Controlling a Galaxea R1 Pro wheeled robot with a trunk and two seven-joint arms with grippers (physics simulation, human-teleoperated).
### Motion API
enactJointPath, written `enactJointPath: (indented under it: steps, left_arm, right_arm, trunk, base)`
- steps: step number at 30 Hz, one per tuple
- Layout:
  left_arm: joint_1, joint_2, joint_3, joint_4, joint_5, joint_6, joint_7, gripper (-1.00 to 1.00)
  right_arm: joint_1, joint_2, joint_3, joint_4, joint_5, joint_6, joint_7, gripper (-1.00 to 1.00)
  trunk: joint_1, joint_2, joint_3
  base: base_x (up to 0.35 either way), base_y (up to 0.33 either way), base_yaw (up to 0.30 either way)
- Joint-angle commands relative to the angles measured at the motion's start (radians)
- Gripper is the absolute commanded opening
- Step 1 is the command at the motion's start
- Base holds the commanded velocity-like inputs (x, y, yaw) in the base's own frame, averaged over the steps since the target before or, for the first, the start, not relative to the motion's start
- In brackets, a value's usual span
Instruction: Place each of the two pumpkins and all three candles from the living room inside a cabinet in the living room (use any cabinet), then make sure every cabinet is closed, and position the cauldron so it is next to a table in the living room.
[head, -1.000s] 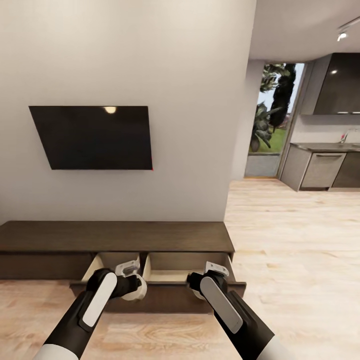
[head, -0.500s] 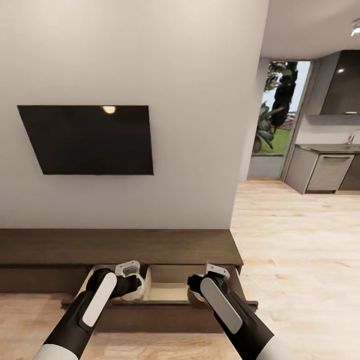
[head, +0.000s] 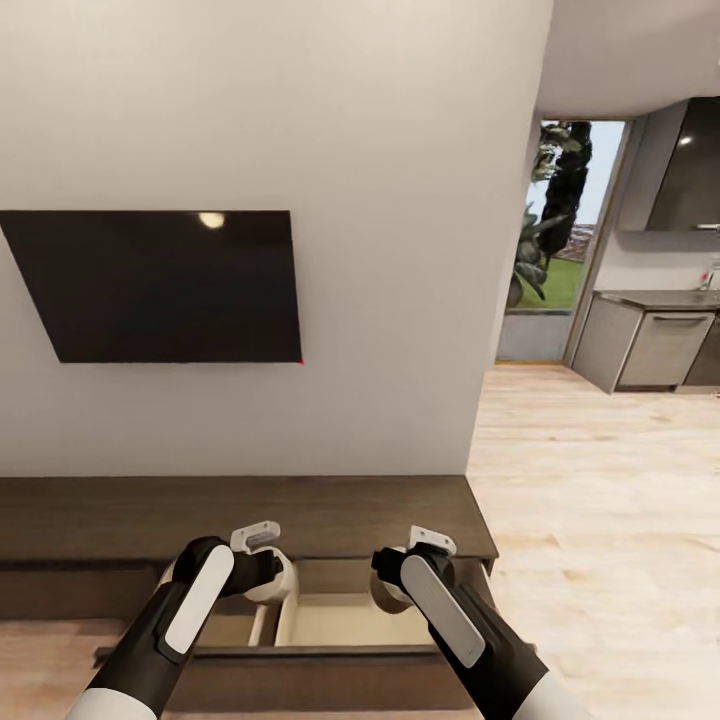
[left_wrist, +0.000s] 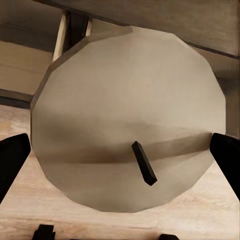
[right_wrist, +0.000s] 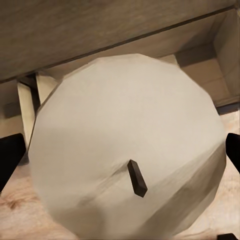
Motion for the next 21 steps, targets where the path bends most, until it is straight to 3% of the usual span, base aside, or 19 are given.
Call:
enactJointPath:
  steps: [1,7,21]
  left_arm:
    - [-0.001,0.001,-0.003,-0.001,0.011,0.001,0.011,-1.0]
    - [-0.001,0.001,-0.003,-0.001,0.012,0.0,0.01,-1.0]
    - [-0.001,-0.002,-0.001,0.004,0.013,0.0,0.012,-1.0]
  right_arm:
    - [-0.001,0.0,0.001,-0.001,-0.005,0.003,-0.007,-1.0]
    - [-0.001,0.0,0.001,-0.001,-0.005,0.005,-0.006,-1.0]
    - [-0.001,0.001,0.002,-0.002,-0.006,0.006,-0.003,-1.0]
  trunk:
    - [0.0,-0.001,0.0]
    - [0.0,-0.001,0.005]
    - [0.0,-0.001,0.006]
  base:
    - [0.072,0.0,-0.191]
    - [0.019,0.0,-0.17]
    - [0.0,-0.086,-0.01]
